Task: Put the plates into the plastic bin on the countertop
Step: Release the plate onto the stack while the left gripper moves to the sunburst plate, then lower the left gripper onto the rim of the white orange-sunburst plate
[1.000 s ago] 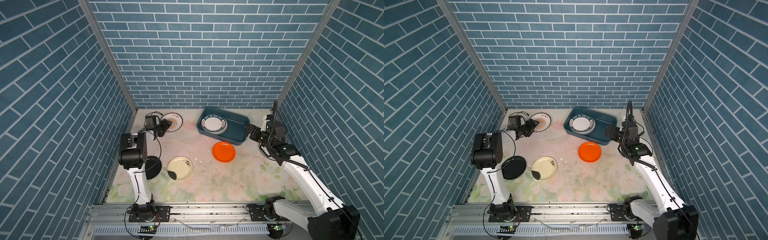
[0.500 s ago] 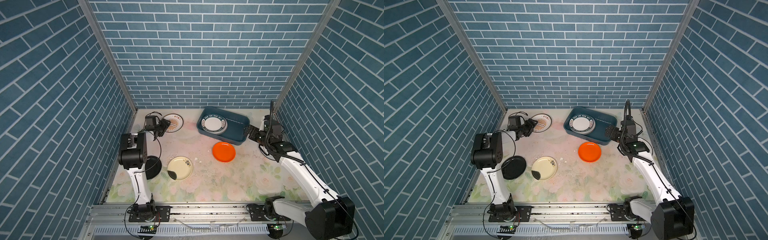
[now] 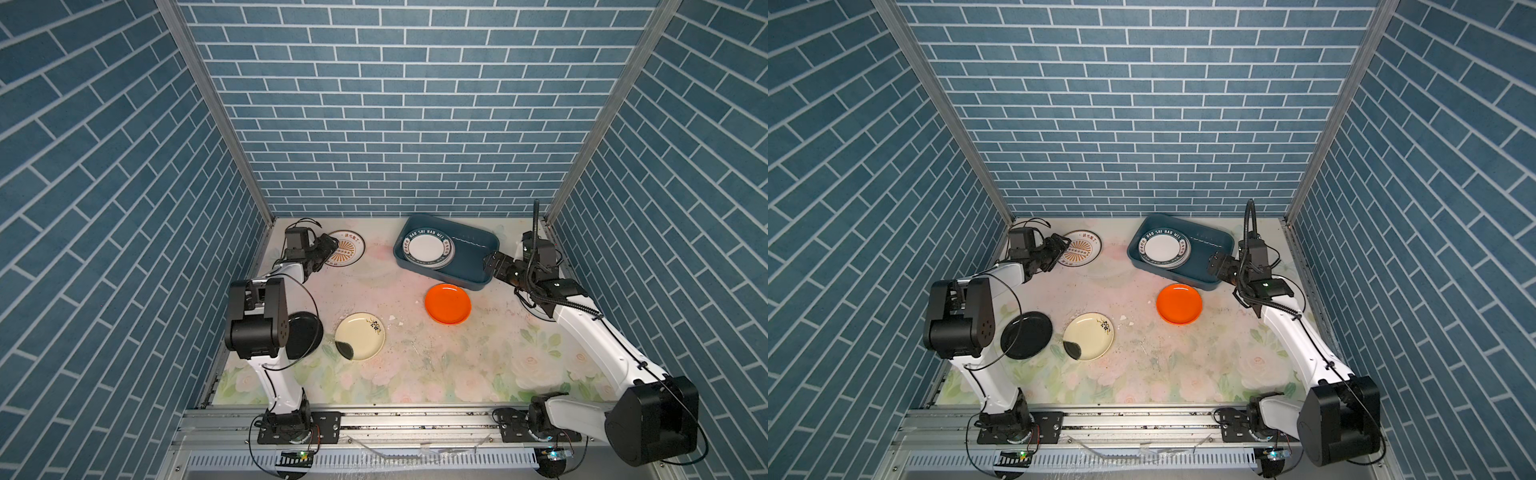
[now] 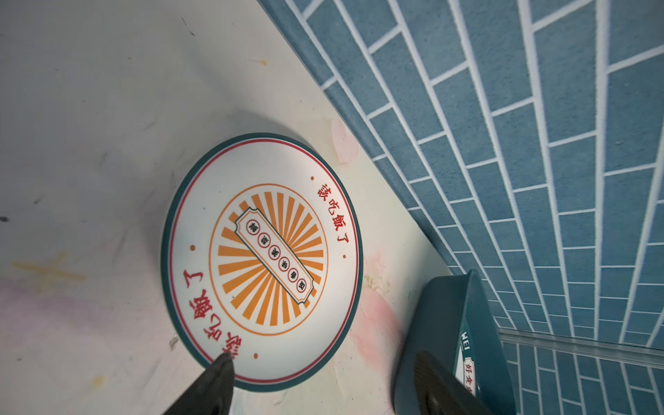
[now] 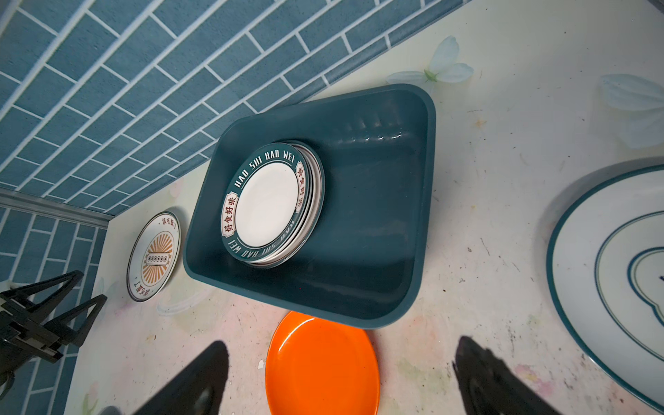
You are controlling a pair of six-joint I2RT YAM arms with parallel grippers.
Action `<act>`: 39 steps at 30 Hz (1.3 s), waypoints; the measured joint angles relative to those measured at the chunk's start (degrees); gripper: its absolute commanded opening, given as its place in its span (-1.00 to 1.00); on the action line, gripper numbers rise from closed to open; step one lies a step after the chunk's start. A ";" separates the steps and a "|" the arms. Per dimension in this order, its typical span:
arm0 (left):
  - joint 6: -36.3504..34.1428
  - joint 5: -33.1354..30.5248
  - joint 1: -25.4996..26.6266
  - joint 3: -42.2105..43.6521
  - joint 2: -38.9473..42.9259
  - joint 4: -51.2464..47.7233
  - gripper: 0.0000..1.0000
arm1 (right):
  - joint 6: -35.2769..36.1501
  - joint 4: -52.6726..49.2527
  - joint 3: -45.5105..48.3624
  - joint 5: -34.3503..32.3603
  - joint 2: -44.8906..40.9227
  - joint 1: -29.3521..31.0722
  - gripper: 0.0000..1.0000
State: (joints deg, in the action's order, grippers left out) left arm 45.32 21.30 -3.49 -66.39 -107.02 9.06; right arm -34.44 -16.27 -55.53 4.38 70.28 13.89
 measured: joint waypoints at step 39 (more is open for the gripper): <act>-2.89 -3.43 -1.01 -10.27 -15.41 -3.93 -0.48 | -0.26 -0.35 1.25 1.42 -2.60 -0.37 0.94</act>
State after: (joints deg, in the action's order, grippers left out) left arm 42.44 17.87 -4.49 -76.66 -122.43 5.13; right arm -34.70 -16.62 -54.28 5.80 67.68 13.52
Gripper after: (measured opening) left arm 0.333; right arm 0.971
